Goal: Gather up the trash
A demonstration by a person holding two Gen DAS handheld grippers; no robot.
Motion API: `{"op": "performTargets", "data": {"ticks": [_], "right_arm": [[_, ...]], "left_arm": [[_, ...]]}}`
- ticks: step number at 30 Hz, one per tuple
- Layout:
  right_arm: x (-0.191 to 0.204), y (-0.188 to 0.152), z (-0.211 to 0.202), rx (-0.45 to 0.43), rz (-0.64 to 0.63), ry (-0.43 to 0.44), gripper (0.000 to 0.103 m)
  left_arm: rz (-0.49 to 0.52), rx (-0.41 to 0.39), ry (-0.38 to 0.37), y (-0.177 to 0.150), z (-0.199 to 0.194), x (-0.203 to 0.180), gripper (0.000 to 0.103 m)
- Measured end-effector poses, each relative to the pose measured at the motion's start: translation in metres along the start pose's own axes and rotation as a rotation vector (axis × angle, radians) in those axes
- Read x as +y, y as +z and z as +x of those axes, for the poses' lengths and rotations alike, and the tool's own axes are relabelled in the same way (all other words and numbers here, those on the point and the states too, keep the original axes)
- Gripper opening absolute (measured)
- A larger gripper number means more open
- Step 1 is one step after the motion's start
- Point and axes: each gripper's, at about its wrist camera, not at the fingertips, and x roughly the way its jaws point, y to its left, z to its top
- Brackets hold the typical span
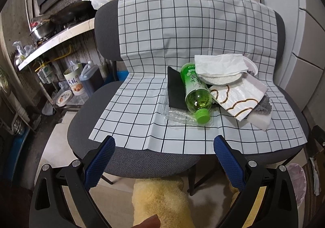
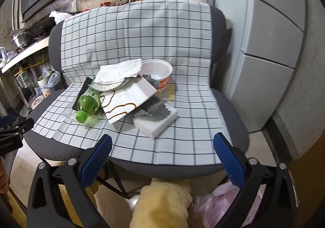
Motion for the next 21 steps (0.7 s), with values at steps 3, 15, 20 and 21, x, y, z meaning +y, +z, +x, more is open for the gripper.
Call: {"op": "performTargets", "data": {"ticks": [3, 15, 20, 21], "right_arm": [[0.006, 0.006, 0.013, -0.015, -0.019, 0.034, 0.097], [0.042, 0.072, 0.085, -0.096, -0.108, 0.136, 0.097], [0.049, 0.107, 0.132, -0.103, -0.145, 0.139, 0.095], [0.048, 0.111, 0.138, -0.099, -0.15, 0.139, 0.087]], "left_arm": [[-0.007, 0.014, -0.02, 0.003, 0.01, 0.002, 0.096], [0.013, 0.075, 0.041, 0.027, 0.07, 0.016, 0.096], [0.013, 0.066, 0.029, 0.058, 0.093, 0.023, 0.096], [0.012, 0.065, 0.017, 0.065, 0.098, 0.023, 0.096]]}}
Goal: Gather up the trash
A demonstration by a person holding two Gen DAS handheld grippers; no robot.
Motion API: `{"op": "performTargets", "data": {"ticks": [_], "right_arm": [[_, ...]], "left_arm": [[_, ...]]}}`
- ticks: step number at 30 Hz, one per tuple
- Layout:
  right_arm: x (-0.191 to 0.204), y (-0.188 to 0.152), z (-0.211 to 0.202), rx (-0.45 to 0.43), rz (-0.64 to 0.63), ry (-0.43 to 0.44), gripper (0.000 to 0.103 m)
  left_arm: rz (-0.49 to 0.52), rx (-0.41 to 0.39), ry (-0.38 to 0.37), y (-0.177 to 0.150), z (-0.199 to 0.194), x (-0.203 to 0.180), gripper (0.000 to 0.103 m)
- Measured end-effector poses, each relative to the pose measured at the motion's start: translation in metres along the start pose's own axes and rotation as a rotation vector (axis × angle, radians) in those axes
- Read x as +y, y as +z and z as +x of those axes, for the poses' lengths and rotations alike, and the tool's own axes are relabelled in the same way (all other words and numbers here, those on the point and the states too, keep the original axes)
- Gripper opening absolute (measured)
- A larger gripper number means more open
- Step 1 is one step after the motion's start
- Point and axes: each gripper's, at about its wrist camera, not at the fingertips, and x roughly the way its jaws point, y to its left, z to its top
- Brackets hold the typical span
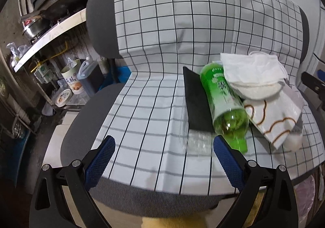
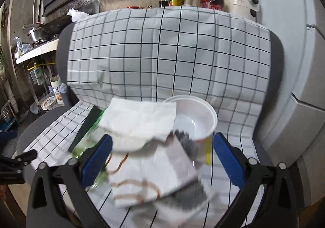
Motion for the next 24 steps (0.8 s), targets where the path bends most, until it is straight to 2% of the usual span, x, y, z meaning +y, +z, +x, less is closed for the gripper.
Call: {"op": "performTargets", "data": {"ticks": [1, 4, 6, 11, 14, 15, 16, 19, 21, 24], "right_arm": [[-0.001, 0.004, 0.009, 0.006, -0.01, 0.008, 0.078], [-0.009, 0.016, 0.045, 0.041, -0.023, 0.036, 0.063], [-0.014, 0.02, 0.061, 0.054, -0.017, 0.07, 0.058], [-0.029, 0.027, 0.098, 0.087, -0.012, 0.112, 0.057], [-0.037, 0.029, 0.116, 0.13, 0.037, 0.2, 0.057], [-0.037, 0.028, 0.118, 0.134, 0.047, 0.23, 0.051], [-0.036, 0.028, 0.116, 0.128, 0.049, 0.25, 0.035], [-0.031, 0.028, 0.092, 0.056, 0.045, 0.272, 0.013], [-0.029, 0.031, 0.074, 0.012, 0.036, 0.27, 0.003], [-0.031, 0.034, 0.032, -0.07, 0.043, 0.265, 0.002]], "left_arm": [[-0.002, -0.008, -0.014, 0.005, 0.002, 0.0, 0.096], [-0.005, -0.026, -0.026, 0.019, 0.012, -0.002, 0.096], [0.007, -0.024, -0.033, 0.028, 0.022, -0.006, 0.096], [0.05, -0.013, -0.061, 0.033, 0.04, -0.02, 0.096], [0.068, -0.007, -0.085, 0.033, 0.046, -0.027, 0.096], [0.072, -0.006, -0.086, 0.032, 0.047, -0.029, 0.096], [0.074, -0.007, -0.085, 0.032, 0.046, -0.03, 0.096], [0.079, -0.012, -0.08, 0.029, 0.039, -0.031, 0.096], [0.076, -0.011, -0.078, 0.028, 0.033, -0.032, 0.096], [0.077, -0.014, -0.088, 0.025, 0.022, -0.035, 0.096]]}}
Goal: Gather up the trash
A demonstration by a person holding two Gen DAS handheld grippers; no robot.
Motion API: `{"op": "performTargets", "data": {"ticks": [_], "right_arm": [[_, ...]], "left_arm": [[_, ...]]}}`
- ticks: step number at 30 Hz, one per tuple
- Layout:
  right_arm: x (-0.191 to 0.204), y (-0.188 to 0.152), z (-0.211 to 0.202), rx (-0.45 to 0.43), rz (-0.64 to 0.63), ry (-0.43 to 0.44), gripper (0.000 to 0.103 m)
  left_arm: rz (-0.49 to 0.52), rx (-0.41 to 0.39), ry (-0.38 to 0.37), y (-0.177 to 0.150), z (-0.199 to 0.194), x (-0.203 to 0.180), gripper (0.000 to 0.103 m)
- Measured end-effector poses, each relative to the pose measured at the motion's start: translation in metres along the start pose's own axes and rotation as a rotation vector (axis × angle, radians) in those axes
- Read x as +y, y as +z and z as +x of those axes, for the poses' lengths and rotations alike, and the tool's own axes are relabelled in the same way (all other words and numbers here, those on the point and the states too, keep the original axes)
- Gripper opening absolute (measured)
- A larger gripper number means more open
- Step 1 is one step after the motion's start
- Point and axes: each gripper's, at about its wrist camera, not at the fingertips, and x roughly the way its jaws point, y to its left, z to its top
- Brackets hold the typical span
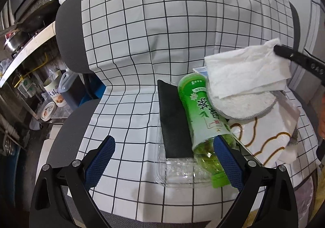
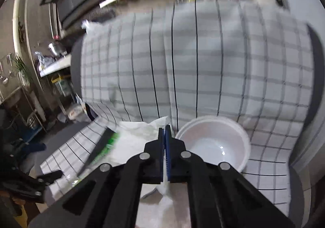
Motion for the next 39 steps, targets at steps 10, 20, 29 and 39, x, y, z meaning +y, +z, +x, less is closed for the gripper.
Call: {"op": "performTargets", "data": {"ticks": [10, 20, 29, 39], "right_arm": [[0.01, -0.033, -0.129, -0.153, 0.02, -0.268, 0.002], [-0.02, -0.08, -0.174, -0.153, 0.114, -0.339, 0.002], [-0.04, -0.097, -0.162, -0.125, 0.176, -0.308, 0.002], [-0.033, -0.084, -0.169, -0.147, 0.191, -0.282, 0.002]], "left_arm": [[0.076, -0.056, -0.142, -0.002, -0.017, -0.058, 0.093], [0.205, -0.092, -0.25, 0.018, 0.007, -0.134, 0.072], [0.225, -0.072, -0.231, 0.032, 0.046, -0.149, 0.037], [0.087, -0.281, -0.379, 0.043, -0.046, -0.104, 0.003]]}}
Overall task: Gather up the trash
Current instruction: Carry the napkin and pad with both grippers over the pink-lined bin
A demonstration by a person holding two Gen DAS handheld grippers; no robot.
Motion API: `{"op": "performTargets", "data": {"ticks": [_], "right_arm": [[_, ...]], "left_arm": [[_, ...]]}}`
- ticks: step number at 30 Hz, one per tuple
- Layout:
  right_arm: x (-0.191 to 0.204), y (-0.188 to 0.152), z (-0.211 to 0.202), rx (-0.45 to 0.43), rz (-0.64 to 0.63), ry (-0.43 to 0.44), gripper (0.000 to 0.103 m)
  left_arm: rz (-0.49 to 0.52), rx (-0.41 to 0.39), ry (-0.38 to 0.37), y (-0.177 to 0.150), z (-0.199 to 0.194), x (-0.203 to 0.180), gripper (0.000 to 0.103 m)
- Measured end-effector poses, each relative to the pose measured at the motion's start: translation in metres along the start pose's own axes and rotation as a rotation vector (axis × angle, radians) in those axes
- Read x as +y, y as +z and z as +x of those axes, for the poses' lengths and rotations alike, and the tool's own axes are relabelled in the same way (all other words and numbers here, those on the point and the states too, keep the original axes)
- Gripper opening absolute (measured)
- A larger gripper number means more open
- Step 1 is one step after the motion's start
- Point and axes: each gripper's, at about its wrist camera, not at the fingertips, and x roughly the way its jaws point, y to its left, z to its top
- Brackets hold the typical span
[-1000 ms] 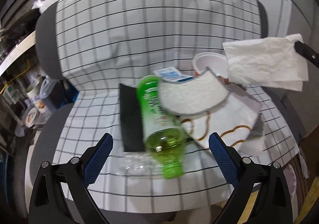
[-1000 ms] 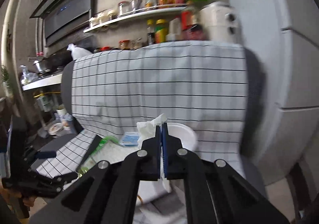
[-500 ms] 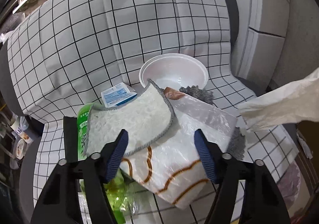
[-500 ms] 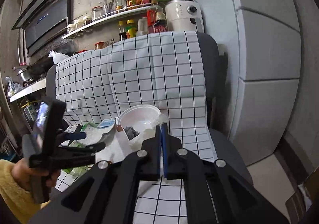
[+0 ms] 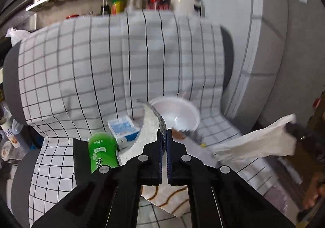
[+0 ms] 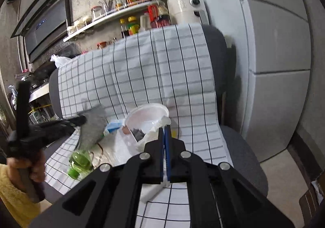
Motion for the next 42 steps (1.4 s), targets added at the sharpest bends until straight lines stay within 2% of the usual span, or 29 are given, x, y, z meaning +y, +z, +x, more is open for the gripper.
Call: {"op": "performTargets", "data": {"ticks": [3, 6, 10, 12, 16, 21, 27, 34, 39, 42], "right_arm": [[0.006, 0.005, -0.021, -0.037, -0.004, -0.013, 0.002], [0.006, 0.001, -0.04, -0.046, -0.007, -0.037, 0.002], [-0.001, -0.015, -0.064, -0.025, -0.01, -0.09, 0.002], [-0.008, -0.025, -0.076, -0.011, -0.01, -0.128, 0.002], [-0.024, -0.047, -0.108, 0.009, -0.003, -0.223, 0.002], [-0.051, -0.074, -0.146, 0.039, 0.005, -0.361, 0.002], [-0.093, -0.11, -0.18, 0.096, 0.06, -0.5, 0.002], [-0.14, -0.147, -0.193, 0.148, 0.171, -0.577, 0.002], [-0.163, -0.172, -0.184, 0.212, 0.209, -0.624, 0.002], [-0.177, -0.186, -0.178, 0.248, 0.252, -0.63, 0.002]], "left_arm": [[-0.033, -0.047, -0.058, 0.001, -0.039, -0.006, 0.003], [-0.032, -0.067, -0.141, -0.015, -0.067, -0.025, 0.003], [-0.007, -0.071, -0.223, -0.044, -0.078, -0.057, 0.003], [0.022, -0.081, -0.245, -0.057, -0.081, -0.075, 0.003], [0.046, -0.07, -0.375, -0.082, -0.074, -0.113, 0.003], [0.102, -0.018, -0.556, -0.106, -0.059, -0.171, 0.003], [0.16, 0.066, -0.695, -0.136, -0.036, -0.227, 0.003], [0.247, 0.179, -0.78, -0.179, -0.004, -0.281, 0.003], [0.306, 0.279, -0.793, -0.204, 0.029, -0.312, 0.004], [0.341, 0.31, -0.783, -0.215, 0.04, -0.324, 0.006]]}}
